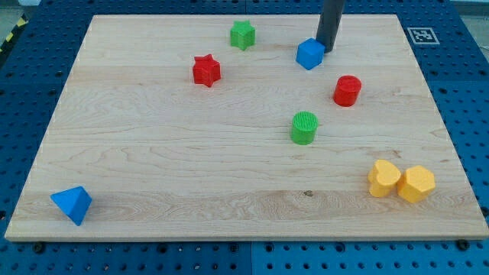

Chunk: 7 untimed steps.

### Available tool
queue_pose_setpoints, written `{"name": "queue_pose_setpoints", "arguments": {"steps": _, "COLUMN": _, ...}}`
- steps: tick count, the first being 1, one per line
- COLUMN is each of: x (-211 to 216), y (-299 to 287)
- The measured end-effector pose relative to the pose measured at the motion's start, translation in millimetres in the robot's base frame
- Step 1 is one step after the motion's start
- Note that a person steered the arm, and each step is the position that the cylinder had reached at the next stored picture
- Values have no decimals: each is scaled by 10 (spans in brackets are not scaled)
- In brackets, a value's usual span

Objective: Drag the blue cube into the blue triangle

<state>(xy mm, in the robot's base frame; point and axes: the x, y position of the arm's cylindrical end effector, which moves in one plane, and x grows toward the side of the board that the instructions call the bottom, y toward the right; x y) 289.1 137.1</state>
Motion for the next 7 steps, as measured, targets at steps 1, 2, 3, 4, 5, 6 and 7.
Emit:
{"name": "queue_pose_setpoints", "arguments": {"steps": 1, "x": 0, "y": 0}}
{"name": "queue_pose_setpoints", "arguments": {"steps": 2, "x": 107, "y": -34}}
{"name": "queue_pose_setpoints", "arguments": {"steps": 3, "x": 285, "y": -217}}
{"name": "queue_pose_setpoints", "arguments": {"steps": 4, "x": 308, "y": -540}}
{"name": "queue_pose_setpoints", "arguments": {"steps": 5, "x": 478, "y": -699}}
{"name": "queue_pose_setpoints", "arguments": {"steps": 6, "x": 704, "y": -842}}
{"name": "queue_pose_setpoints", "arguments": {"steps": 7, "x": 859, "y": -1110}}
